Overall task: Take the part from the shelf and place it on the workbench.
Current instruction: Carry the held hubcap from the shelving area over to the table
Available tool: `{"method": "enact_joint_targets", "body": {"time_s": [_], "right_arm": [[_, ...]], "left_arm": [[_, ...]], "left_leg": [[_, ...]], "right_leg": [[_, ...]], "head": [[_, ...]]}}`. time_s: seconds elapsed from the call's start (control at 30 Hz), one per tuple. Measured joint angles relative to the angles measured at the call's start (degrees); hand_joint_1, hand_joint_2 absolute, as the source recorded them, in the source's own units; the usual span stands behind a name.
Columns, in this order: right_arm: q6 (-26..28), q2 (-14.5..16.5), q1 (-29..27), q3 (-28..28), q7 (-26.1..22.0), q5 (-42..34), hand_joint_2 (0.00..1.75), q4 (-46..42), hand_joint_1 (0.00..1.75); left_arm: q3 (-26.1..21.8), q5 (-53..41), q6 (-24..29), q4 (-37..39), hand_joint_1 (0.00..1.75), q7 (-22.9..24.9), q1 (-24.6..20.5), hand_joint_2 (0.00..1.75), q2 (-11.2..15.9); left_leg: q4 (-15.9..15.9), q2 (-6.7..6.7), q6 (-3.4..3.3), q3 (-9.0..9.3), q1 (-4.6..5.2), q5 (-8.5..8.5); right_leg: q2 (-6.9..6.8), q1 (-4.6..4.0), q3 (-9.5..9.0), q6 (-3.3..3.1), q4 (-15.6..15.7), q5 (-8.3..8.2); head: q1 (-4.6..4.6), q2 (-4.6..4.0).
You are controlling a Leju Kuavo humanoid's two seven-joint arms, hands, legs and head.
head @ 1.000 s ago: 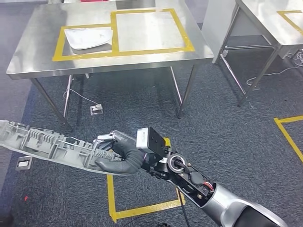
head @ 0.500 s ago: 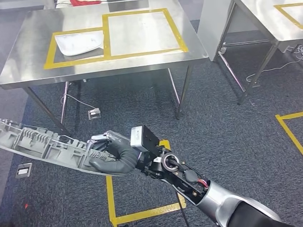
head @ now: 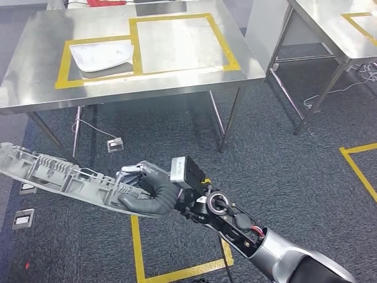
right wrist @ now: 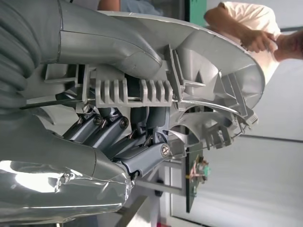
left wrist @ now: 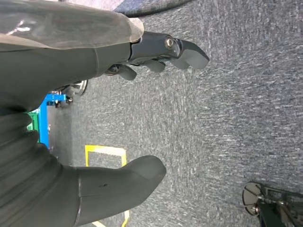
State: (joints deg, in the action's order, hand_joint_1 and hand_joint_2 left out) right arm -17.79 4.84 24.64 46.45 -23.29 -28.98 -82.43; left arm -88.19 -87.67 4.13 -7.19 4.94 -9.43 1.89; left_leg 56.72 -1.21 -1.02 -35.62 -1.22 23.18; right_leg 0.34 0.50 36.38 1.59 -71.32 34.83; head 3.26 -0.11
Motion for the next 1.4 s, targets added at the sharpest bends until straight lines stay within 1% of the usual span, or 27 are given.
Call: {"method": "enact_joint_targets", "body": {"time_s": [0.03,0.07,0.1,0.13,0.17,0.23,0.3,0.33,0.4,0.43,0.47,0.5,0.53,0.6,0.63,0.67,0.77,0.83,0.9,0.97,1.0,1.03,1.1,1.17,1.2,1.33,1.4], "right_arm": [[0.02,-0.03,-0.01,-0.03,0.01,0.0,1.75,0.0,1.75],[0.02,-0.04,0.02,-0.05,0.0,0.0,1.75,-0.01,1.75],[0.02,-0.04,0.11,-0.05,-0.01,0.0,1.75,-0.01,1.75],[-0.01,-0.04,0.17,-0.04,-0.04,0.0,1.75,-0.02,1.75],[-0.02,-0.04,0.23,-0.04,-0.06,0.0,1.75,-0.03,1.75],[-0.05,-0.05,0.24,-0.03,-0.05,0.0,1.75,-0.07,1.75],[-0.03,-0.05,0.26,-0.04,-0.03,0.0,1.75,-0.09,1.75],[-0.01,-0.05,0.26,-0.04,-0.04,0.0,1.75,-0.1,1.75],[0.02,-0.05,0.17,-0.03,-0.08,0.0,1.75,-0.1,1.75],[0.03,-0.05,0.05,-0.02,-0.1,0.0,1.75,-0.1,1.75],[0.04,-0.06,-0.06,-0.03,-0.12,0.0,1.75,-0.1,1.75],[0.07,-0.06,-0.14,-0.03,-0.13,0.0,1.75,-0.1,1.75],[0.09,-0.06,-0.17,-0.03,-0.14,0.0,1.75,-0.1,1.75],[0.13,-0.05,-0.16,-0.03,-0.21,0.0,1.75,-0.12,1.75],[0.13,-0.05,-0.16,-0.02,-0.24,0.0,1.75,-0.13,1.75],[0.13,-0.05,-0.17,-0.02,-0.27,0.0,1.75,-0.14,1.75],[0.17,-0.08,-0.26,-0.04,-0.27,0.0,1.75,-0.15,1.75],[0.2,-0.09,-0.26,-0.07,-0.32,0.0,1.75,-0.18,1.75],[0.19,-0.09,-0.25,-0.07,-0.42,-0.03,1.75,-0.19,1.75],[0.16,-0.1,-0.32,-0.05,-0.52,-0.06,1.75,-0.18,1.75],[0.14,-0.12,-0.36,-0.04,-0.55,-0.05,1.75,-0.18,1.75],[0.13,-0.14,-0.36,-0.04,-0.58,-0.03,1.75,-0.17,1.75],[0.13,-0.16,-0.35,-0.04,-0.6,0.0,1.75,-0.17,1.75],[0.13,-0.16,-0.3,-0.04,-0.61,0.0,1.75,-0.17,1.75],[0.13,-0.16,-0.29,-0.04,-0.62,0.0,1.75,-0.17,1.75],[0.28,-0.18,-0.32,-0.04,-0.55,0.01,1.75,-0.17,1.75],[0.37,-0.18,-0.31,-0.04,-0.54,0.0,1.75,-0.17,1.75]], "left_arm": [[0.0,0.0,0.0,0.0,0.0,0.0,0.01,1.75,-0.02],[0.0,0.0,0.0,0.0,0.0,0.0,0.04,1.75,-0.06],[0.0,0.0,0.0,0.0,0.0,0.0,0.05,1.75,-0.11],[0.0,0.0,0.0,0.0,0.0,0.0,0.07,1.75,-0.16],[0.0,0.0,0.0,0.0,0.0,0.0,0.08,1.75,-0.19],[0.0,0.0,0.0,0.0,0.0,0.0,0.04,1.75,-0.21],[0.0,0.0,-0.02,0.0,0.0,0.0,0.01,1.75,-0.24],[0.0,0.0,-0.04,0.0,0.0,0.0,0.01,1.75,-0.26],[0.0,0.0,-0.08,0.0,0.0,0.0,0.06,1.75,-0.26],[0.0,0.0,-0.09,0.0,0.0,0.0,0.09,1.75,-0.23],[0.0,0.0,-0.09,0.0,0.0,0.01,0.11,1.75,-0.21],[0.0,0.0,-0.09,0.0,0.0,0.01,0.12,1.75,-0.17],[0.0,0.0,-0.09,0.0,0.0,0.02,0.12,1.75,-0.1],[0.0,0.0,-0.09,0.0,0.0,0.03,0.14,1.75,0.04],[0.0,0.0,-0.09,0.0,0.0,0.04,0.14,1.75,0.09],[0.0,0.0,-0.09,0.0,0.0,0.04,0.14,1.75,0.11],[0.0,0.0,-0.09,0.01,0.0,0.05,-0.08,1.75,0.06],[0.0,0.0,-0.09,0.01,0.0,0.08,-0.19,1.75,0.02],[0.0,0.0,-0.09,0.0,0.0,0.1,-0.13,1.75,0.03],[0.0,0.0,-0.08,0.0,0.0,0.06,-0.07,1.75,0.06],[0.0,0.0,-0.08,0.0,0.0,0.04,-0.07,1.75,0.07],[-0.01,0.0,-0.07,0.0,0.0,0.02,-0.07,1.75,0.08],[-0.01,0.0,-0.08,0.0,0.0,0.01,-0.09,1.75,0.03],[-0.01,0.0,-0.09,0.0,0.0,0.0,-0.13,1.75,0.01],[-0.01,0.0,-0.09,0.0,0.0,0.01,-0.13,1.75,0.04],[-0.01,0.0,-0.14,0.0,0.0,0.02,-0.09,1.75,0.13],[-0.02,0.0,-0.15,0.0,0.0,0.02,-0.09,1.75,0.08]], "left_leg": [[-0.02,-0.28,0.09,0.46,0.03,0.23],[-0.02,-0.58,0.24,0.89,0.11,0.44],[0.0,-0.86,0.45,1.18,0.24,0.61],[-0.02,-1.23,0.69,1.33,0.35,0.7],[-0.1,-1.69,0.95,1.44,0.44,0.73],[-0.4,-2.64,1.53,1.7,0.49,0.76],[1.36,-1.76,2.11,1.23,0.4,2.24],[4.01,-0.85,2.35,0.13,0.33,3.85],[11.74,0.5,2.62,-3.32,0.3,7.5],[14.72,0.7,2.68,-4.77,0.31,8.38],[15.8,0.81,2.68,-5.36,0.31,8.18],[14.45,0.91,2.62,-4.82,0.28,6.83],[10.94,1.22,2.52,-3.25,0.22,4.65],[2.77,3.26,2.26,0.38,-0.06,1.21],[0.3,4.15,2.15,1.45,-0.16,0.49],[-0.78,4.74,2.05,1.87,-0.21,0.45],[-1.0,3.76,1.52,2.04,-0.12,0.54],[-1.37,2.73,0.92,2.34,-0.25,0.51],[-1.59,1.81,0.49,2.55,-0.26,0.58],[-1.58,1.05,0.32,2.59,-0.21,0.7],[-1.57,0.75,0.31,2.64,-0.21,0.76],[-1.56,0.55,0.35,2.74,-0.21,0.82],[-1.57,0.37,0.58,3.11,-0.23,1.0],[-1.49,0.33,1.02,3.29,-0.02,1.13],[-1.35,0.31,1.16,3.26,0.15,1.3],[-1.54,0.14,0.2,3.35,0.36,1.17],[-1.93,0.09,0.55,3.54,0.36,0.98]], "right_leg": [[-0.58,-0.08,-1.3,-0.3,3.8,-2.82],[-1.75,-0.32,-2.82,-0.67,7.99,-5.29],[-2.8,-0.61,-4.11,-1.05,11.59,-6.99],[-3.6,-0.9,-4.83,-1.35,13.81,-7.86],[-3.81,-1.13,-4.97,-1.56,14.67,-7.95],[-2.63,-0.98,-5.09,-2.03,15.27,-8.32],[-1.46,-0.6,-5.51,-2.63,15.98,-8.98],[-0.95,-0.46,-5.7,-2.86,16.24,-9.26],[0.13,-0.53,-5.57,-3.1,16.27,-9.43],[0.75,-0.57,-5.58,-3.11,16.26,-9.44],[1.41,-0.59,-5.63,-3.11,16.25,-9.44],[2.13,-0.59,-5.74,-3.08,16.23,-9.42],[2.84,-0.56,-5.87,-3.01,16.19,-9.37],[4.13,-0.59,-5.83,-2.7,15.97,-9.17],[4.67,-0.62,-5.65,-2.48,15.85,-9.11],[5.09,-0.63,-5.42,-2.26,15.76,-9.09],[6.12,-0.42,-5.11,-1.57,15.81,-9.07],[4.56,-0.5,-4.36,-0.94,14.1,-7.86],[1.55,-0.48,-1.43,-0.38,7.74,-4.5],[0.31,-0.17,2.28,0.0,0.25,-1.58],[0.14,-0.02,3.11,0.1,-1.24,-1.58],[0.06,0.08,2.77,0.12,-0.36,-2.73],[-0.24,0.14,-0.69,-0.11,6.99,-7.02],[-0.57,-0.11,-3.94,-0.45,13.84,-9.43],[-0.61,-0.12,-4.6,-0.51,15.42,-9.67],[-0.24,-0.1,-4.74,-0.38,15.95,-9.61],[-0.17,-0.12,-4.7,-0.53,15.95,-9.61]], "head": [[0.26,0.0],[0.5,0.0],[0.69,0.0],[0.77,0.0],[0.74,0.0],[0.55,0.0],[0.07,0.0],[-0.37,0.0],[-1.24,0.0],[-1.55,0.0],[-1.78,0.0],[-1.95,0.0],[-2.1,0.0],[-2.38,0.0],[-2.46,0.0],[-2.51,0.0],[-2.46,0.0],[-2.16,0.0],[-1.53,0.0],[-1.04,0.0],[-0.9,0.0],[-0.73,0.0],[-0.33,0.0],[-0.05,0.0],[-0.06,0.0],[-1.07,0.0],[-1.53,0.0]]}}
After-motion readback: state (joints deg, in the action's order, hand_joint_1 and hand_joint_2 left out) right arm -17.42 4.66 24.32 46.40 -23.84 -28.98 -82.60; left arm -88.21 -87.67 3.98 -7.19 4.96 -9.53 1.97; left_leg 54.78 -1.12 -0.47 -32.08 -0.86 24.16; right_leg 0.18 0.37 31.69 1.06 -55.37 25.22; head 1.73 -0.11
